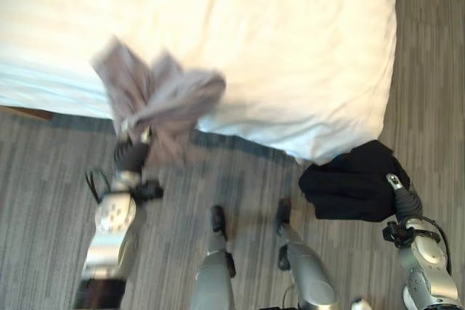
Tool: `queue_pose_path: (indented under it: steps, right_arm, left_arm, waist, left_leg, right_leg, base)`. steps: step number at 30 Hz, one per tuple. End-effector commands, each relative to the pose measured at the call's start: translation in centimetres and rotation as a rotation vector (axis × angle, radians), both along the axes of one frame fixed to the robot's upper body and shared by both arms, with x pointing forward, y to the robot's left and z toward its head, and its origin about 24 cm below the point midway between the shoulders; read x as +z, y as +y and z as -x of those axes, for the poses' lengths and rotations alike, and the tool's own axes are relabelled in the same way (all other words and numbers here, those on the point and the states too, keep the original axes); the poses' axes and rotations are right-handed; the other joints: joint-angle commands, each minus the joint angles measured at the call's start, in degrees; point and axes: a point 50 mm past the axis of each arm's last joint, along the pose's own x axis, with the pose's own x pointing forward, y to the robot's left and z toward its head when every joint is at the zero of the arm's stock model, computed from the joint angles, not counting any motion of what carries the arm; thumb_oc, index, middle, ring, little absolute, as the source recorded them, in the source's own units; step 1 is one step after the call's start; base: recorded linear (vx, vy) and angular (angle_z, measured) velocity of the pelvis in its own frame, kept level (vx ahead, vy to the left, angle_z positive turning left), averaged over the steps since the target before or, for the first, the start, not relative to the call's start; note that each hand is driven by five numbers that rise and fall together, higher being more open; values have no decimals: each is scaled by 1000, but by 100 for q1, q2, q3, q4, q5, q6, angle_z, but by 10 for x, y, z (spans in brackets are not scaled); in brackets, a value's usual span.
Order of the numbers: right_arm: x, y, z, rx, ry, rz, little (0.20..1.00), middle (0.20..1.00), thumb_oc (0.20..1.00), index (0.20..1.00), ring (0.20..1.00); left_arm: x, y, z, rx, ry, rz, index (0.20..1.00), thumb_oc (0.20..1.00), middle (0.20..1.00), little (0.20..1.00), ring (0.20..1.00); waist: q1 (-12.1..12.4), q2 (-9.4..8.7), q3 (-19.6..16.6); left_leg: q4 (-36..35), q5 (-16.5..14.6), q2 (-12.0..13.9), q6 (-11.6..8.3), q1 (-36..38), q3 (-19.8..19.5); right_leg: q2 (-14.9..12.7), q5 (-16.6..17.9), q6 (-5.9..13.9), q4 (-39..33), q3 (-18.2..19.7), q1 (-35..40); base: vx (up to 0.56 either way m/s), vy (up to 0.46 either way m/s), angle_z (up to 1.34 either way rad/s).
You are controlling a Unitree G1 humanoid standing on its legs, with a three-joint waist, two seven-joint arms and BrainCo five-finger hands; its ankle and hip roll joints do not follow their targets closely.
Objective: Pick up bed clothes into laundry basket.
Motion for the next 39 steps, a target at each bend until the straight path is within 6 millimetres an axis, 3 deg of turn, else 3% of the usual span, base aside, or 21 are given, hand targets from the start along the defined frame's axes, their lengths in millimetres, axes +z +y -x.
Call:
queue_pose_path:
  steps: [1, 2, 5, 11, 17, 18, 27, 29, 30, 31, 32, 33, 34, 35, 37, 38, 39]
  right_arm:
    - [18, -8, 3, -40, -112, 23, 200, 200, 200, 200, 200]
    - [25, -7, 0, -29, -141, 19, 200, 200, 200, 200, 200]
    - [27, 1, -4, -5, -160, -7, 200, 200, 200, 200, 200]
    - [25, 2, 1, -5, -149, -15, 200, 200, 200, 200, 200]
    - [20, 7, 3, 33, -119, -21, 200, 200, 200, 200, 200]
    - [38, 44, -18, 202, -155, 88, 200, 200, 200, 200, 200]
    - [40, 45, -22, 208, -169, 67, 200, 200, 200, 200, 200]
    - [39, 45, -21, 214, -168, 60, 200, 200, 200, 200, 200]
    - [44, 47, -27, 232, -190, 65, 200, 200, 200, 200, 200]
    - [48, 52, -32, 254, -208, 68, 200, 200, 200, 200, 200]
    - [48, 52, -32, 254, -208, 68, 200, 200, 200, 200, 200]
    - [53, 53, -38, 255, -228, 75, 200, 200, 200, 200, 200]
    - [54, 54, -39, 259, -228, 75, 200, 200, 200, 200, 200]
    - [55, 49, -40, 231, -234, 59, 200, 200, 200, 200, 200]
    - [54, 44, -36, 205, -228, 65, 200, 200, 200, 200, 200]
    - [51, 31, -30, 108, -229, 48, 200, 200, 200, 200, 200]
    - [51, 31, -30, 107, -229, 46, 200, 200, 200, 200, 200]
  left_arm:
    - [27, 8, -3, -5, -162, 53, 200, 200, 200, 200, 200]
    - [12, 14, 11, 42, -120, 95, 200, 200, 200, 200, 200]
    - [2, 16, 23, 91, -112, 142, 200, 200, 200, 200, 200]
    - [-18, 5, 29, 90, -67, 233, 200, 200, 200, 200, 200]
    - [-36, -7, 37, 72, -5, 294, 200, 200, 200, 200, 200]
    - [-43, -13, 23, 142, 35, 117, 200, 200, 200, 200, 200]
    - [-39, -18, 18, 113, 19, 121, 200, 200, 200, 200, 200]
    - [-37, -15, 18, 127, 11, 113, 200, 200, 200, 200, 200]
    - [-28, -3, 17, 188, -33, 87, 200, 200, 200, 200, 200]
    - [-18, 5, 18, 236, -75, 65, 200, 200, 200, 200, 200]
    - [-18, 5, 18, 236, -75, 65, 200, 200, 200, 200, 200]
    - [-8, 19, 24, 310, -120, 28, 200, 200, 200, 200, 200]
    - [-8, 19, 24, 320, -126, 40, 200, 200, 200, 200, 200]
    - [-1, 24, 23, 351, -165, 42, 200, 200, 200, 200, 200]
    - [0, 23, 21, 336, -168, 24, 200, 200, 200, 200, 200]
    - [11, 29, 19, 340, -187, -48, 200, 200, 200, 200, 200]
    - [12, 29, 19, 339, -189, -50, 200, 200, 200, 200, 200]
  waist:
    - [-4, -119, -672]
    - [111, -34, -882]
    - [264, 50, -1187]
    - [390, 145, -1663]
    - [467, 146, -1916]
    - [-161, 154, -1598]
    - [-134, 74, -1618]
    - [-144, 34, -1577]
    - [-42, -5, -1377]
    - [70, -12, -1283]
    - [71, -9, -1287]
    - [192, 15, -1260]
    - [207, -9, -1265]
    - [73, 11, -1245]
    - [-44, 12, -1267]
    - [-291, 4, -1236]
    - [-237, -39, -1250]
  left_leg:
    - [258, -218, -342, 234, -22, -130]
    - [251, -259, -353, 235, 221, -188]
    - [196, -253, -348, 230, 590, -289]
    - [161, -261, -437, 246, 996, -574]
    - [302, -395, -483, 257, 1269, -696]
    - [254, -630, -306, 303, 1614, -823]
    - [356, -729, -302, 314, 1654, -769]
    - [753, -878, -333, 303, 1551, -743]
    - [1498, -1102, -515, 172, 1265, -1174]
    - [1765, -1139, -699, 127, 1185, -1778]
    - [1771, -1146, -696, 127, 1180, -1777]
    - [1908, -1349, -890, 176, 1298, -2668]
    - [1833, -1348, -903, 194, 1278, -2686]
    - [1508, -1484, -1037, 330, 1380, -3060]
    - [1180, -1413, -996, 418, 1482, -2861]
    - [992, -1407, -975, 547, 1571, -2530]
    - [958, -1353, -1002, 543, 1553, -2476]
  right_leg:
    - [-250, -216, 421, 70, -123, 266]
    - [-245, -324, 394, 78, -190, 537]
    - [-236, -479, 355, 120, -303, 971]
    - [-329, -755, 259, 393, -574, 1521]
    - [-381, -920, 207, 463, -741, 1959]
    - [-241, -617, 172, 549, 1132, 1336]
    - [-264, -625, 194, 539, 1203, 1383]
    - [-311, -608, 189, 526, 1223, 1406]
    - [-307, -595, 175, 559, 1411, 1351]
    - [-245, -495, 196, 641, 1697, 1139]
    - [-242, -498, 196, 643, 1698, 1135]
    - [-100, -358, 257, 775, 2191, 879]
    - [-90, -301, 286, 786, 2299, 798]
    - [-30, -93, 425, 666, 2784, 626]
    - [-58, 55, 503, 625, 2823, 538]
    - [19, 461, 716, 421, 3047, 327]
    - [-1, 512, 732, 400, 3117, 283]
  base:
    - [85, -7, 24]
    - [76, -6, 22]
    - [43, -55, 28]
    - [17, -25, 29]
    - [-5, -32, 21]
    - [-7, -12, 6]
    - [-4, 6, -9]
    - [-44, 2, -5]
    - [-133, 35, -30]
    - [-129, 34, -89]
    - [-59, 96, -114]
    - [-29, 84, -114]
    - [-122, 253, -125]
    - [-151, 298, -142]
    - [-80, 286, -119]
    - [-44, 179, -71]
    - [-167, 333, -138]
